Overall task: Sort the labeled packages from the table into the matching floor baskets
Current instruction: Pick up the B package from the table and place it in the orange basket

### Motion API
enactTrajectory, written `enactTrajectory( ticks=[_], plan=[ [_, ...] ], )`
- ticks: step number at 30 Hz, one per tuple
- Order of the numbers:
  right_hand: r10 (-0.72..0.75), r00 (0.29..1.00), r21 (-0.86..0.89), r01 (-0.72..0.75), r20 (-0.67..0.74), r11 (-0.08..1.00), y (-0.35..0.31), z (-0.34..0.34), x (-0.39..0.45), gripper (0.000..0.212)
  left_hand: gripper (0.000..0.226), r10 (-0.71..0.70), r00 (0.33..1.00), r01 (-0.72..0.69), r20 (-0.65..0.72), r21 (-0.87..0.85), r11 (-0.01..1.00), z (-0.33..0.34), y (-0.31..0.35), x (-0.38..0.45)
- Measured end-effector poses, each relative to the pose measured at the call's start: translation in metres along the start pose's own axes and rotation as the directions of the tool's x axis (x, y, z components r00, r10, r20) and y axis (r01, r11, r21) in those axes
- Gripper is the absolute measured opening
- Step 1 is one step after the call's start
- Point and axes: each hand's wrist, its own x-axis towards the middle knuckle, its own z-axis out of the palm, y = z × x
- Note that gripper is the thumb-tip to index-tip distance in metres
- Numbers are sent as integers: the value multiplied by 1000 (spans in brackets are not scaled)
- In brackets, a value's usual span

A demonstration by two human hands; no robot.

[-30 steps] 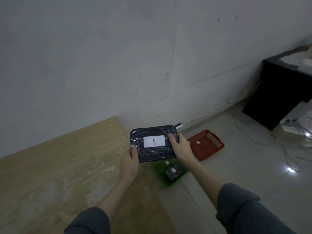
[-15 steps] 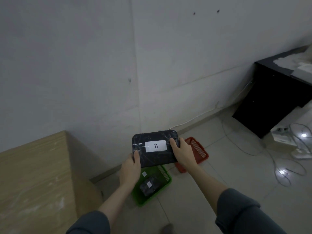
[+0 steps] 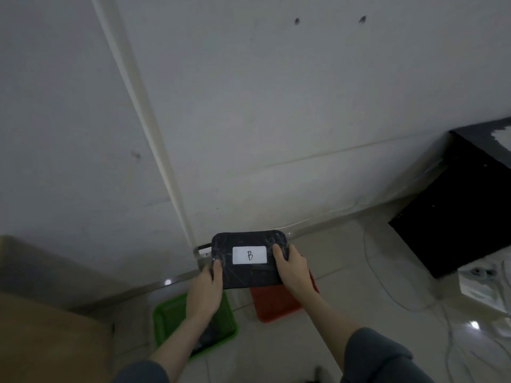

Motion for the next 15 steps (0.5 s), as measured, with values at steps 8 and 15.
enactTrajectory(
  ticks=[8,15],
  plan=[
    [-66,973,-84,86,222,993,105,-33,121,33,42,-237,960,223,-146,-110,969,150,7,29],
    [-40,961,-98,69,272,993,221,-8,200,25,29,-285,949,271,-138,-111,956,258,-34,69]
  ],
)
